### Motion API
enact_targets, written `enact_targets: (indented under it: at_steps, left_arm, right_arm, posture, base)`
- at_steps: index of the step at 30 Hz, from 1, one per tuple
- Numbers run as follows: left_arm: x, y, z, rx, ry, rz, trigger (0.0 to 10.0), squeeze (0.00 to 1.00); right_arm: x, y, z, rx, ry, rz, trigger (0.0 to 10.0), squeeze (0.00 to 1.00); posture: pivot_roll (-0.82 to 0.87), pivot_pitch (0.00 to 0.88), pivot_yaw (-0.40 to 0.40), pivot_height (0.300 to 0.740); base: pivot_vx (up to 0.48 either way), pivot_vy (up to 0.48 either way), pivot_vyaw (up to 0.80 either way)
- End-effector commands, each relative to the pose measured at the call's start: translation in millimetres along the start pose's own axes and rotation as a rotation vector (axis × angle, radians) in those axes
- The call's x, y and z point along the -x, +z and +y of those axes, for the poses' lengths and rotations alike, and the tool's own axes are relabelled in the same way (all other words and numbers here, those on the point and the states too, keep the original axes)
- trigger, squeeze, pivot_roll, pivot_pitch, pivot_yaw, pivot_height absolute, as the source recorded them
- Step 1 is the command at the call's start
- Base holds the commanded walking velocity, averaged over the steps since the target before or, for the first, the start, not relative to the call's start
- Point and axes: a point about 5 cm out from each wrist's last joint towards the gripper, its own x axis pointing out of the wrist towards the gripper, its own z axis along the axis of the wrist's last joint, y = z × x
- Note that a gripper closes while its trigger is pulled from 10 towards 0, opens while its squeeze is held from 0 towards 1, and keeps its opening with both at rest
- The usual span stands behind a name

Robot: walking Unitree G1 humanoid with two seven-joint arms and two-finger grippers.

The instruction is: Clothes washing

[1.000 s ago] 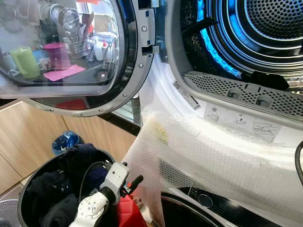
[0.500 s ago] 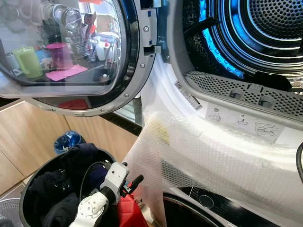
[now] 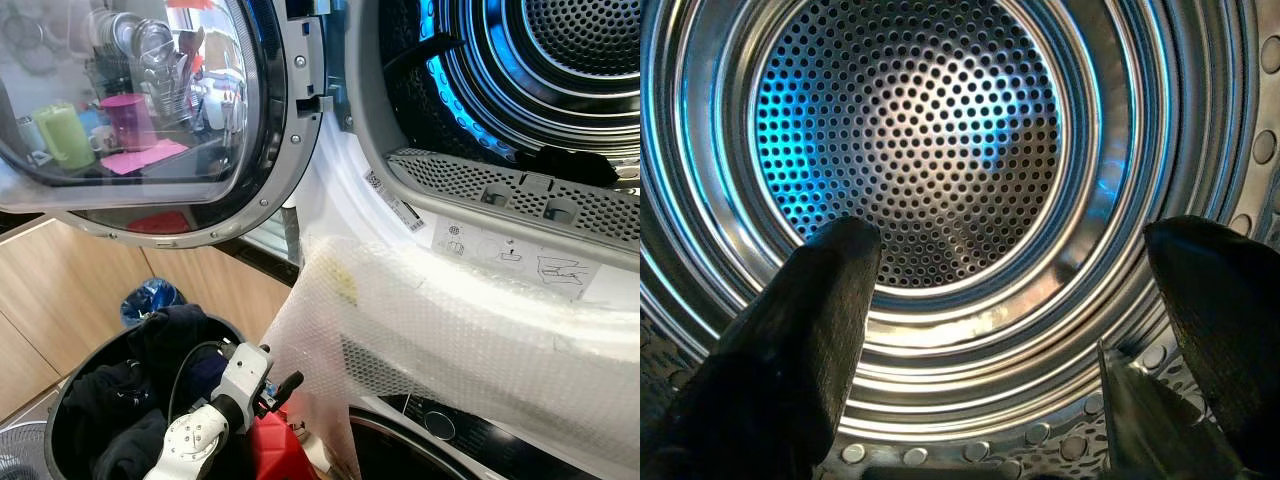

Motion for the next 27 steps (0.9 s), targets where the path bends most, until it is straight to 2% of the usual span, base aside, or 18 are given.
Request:
enact_targets:
  at_steps: [1, 3, 7, 9, 12, 14, 15, 18, 20, 21, 22, 23, 24, 27]
  left_arm:
    - [5.7, -9.7, 1.1, 0.006, -0.008, 0.051, 10.0, 0.00]
    - [6.7, -11.3, 0.7, 0.002, -0.009, 0.056, 10.0, 0.00]
    - [3.2, -8.4, 0.4, 0.012, 0.002, 0.043, 10.0, 0.00]
    - [2.0, -7.4, -0.4, 0.021, 0.010, 0.036, 10.0, 0.00]
    - [2.3, -8.4, -2.4, 0.022, 0.001, 0.039, 10.0, 0.00]
    - [3.7, -12.3, -6.1, 0.023, -0.016, 0.051, 10.0, 0.00]
    - [3.0, -11.8, -6.8, 0.023, -0.020, 0.049, 10.0, 0.00]
    - [0.1, -9.4, -7.3, 0.024, -0.019, 0.036, 10.0, 0.00]
    - [0.3, -9.6, -7.6, 0.025, -0.018, 0.035, 10.0, 0.00]
    - [0.9, -10.0, -8.8, 0.025, -0.019, 0.033, 10.0, 0.00]
    - [0.9, -10.0, -8.8, 0.025, -0.019, 0.033, 10.0, 0.00]
    - [1.6, -10.6, -9.2, 0.030, -0.017, 0.031, 10.0, 0.00]
    - [1.9, -10.9, -9.4, 0.032, -0.016, 0.030, 10.0, 0.00]
    - [2.3, -11.6, -9.6, 0.033, -0.016, 0.029, 10.0, 0.00]
  right_arm:
    - [1.8, 0.4, 8.7, -0.078, 0.060, -0.028, 10.0, 0.00]
    - [2.8, -3.7, 11.1, -0.133, 0.074, -0.020, 10.0, 0.00]
    - [8.0, -2.1, 24.1, -0.226, 0.180, -0.041, 10.0, 0.00]
    - [13.4, 5.1, 31.1, -0.317, 0.242, -0.059, 10.0, 0.00]
    - [20.3, 11.2, 34.4, -0.331, 0.274, -0.091, 10.0, 0.00]
    - [39.0, 16.5, 38.6, -0.361, 0.303, -0.124, 10.0, 0.00]
    - [42.6, 16.6, 38.8, -0.365, 0.307, -0.129, 10.0, 0.00]
    - [69.6, 11.8, 36.4, -0.391, 0.360, -0.148, 10.0, 0.00]
    - [77.1, 9.6, 34.9, -0.411, 0.370, -0.154, 10.0, 0.00]
    - [91.9, 5.7, 37.4, -0.460, 0.428, -0.149, 10.0, 0.00]
    - [91.9, 5.7, 37.4, -0.460, 0.428, -0.149, 10.0, 0.00]
    - [113.8, 2.5, 44.3, -0.479, 0.533, -0.175, 10.0, 0.00]
    - [124.0, -0.5, 47.6, -0.494, 0.576, -0.179, 10.0, 0.00]
    - [148.0, -5.9, 54.0, -0.510, 0.664, -0.222, 10.0, 0.00]
  posture:
    - [0.00, 0.000, 0.104, 0.740]
    - [-0.01, 0.000, 0.104, 0.740]
    - [-0.02, 0.000, 0.097, 0.740]
    - [-0.02, 0.000, 0.096, 0.740]
    - [-0.03, 0.000, 0.098, 0.740]
    - [-0.04, 0.000, 0.102, 0.740]
    - [-0.04, 0.000, 0.102, 0.740]
    - [-0.04, 0.000, 0.088, 0.740]
    - [-0.04, 0.000, 0.085, 0.740]
    - [-0.03, 0.000, 0.076, 0.740]
    - [-0.03, 0.000, 0.076, 0.740]
    - [-0.04, 0.000, 0.073, 0.740]
    - [-0.03, 0.000, 0.067, 0.740]
    - [-0.04, 0.000, 0.067, 0.740]
  base:
    - [0.000, 0.000, 0.00]
    - [0.000, 0.000, 0.00]
    - [0.000, 0.000, 0.00]
    - [0.000, 0.000, 0.00]
    - [0.000, 0.000, 0.00]
    - [0.000, 0.000, 0.00]
    - [0.000, 0.000, 0.00]
    - [0.000, 0.000, 0.00]
    - [0.000, 0.000, 0.00]
    - [0.000, 0.000, 0.00]
    - [0.000, 0.000, 0.00]
    - [0.000, 0.000, 0.00]
    - [0.000, 0.000, 0.00]
    - [0.000, 0.000, 0.00]
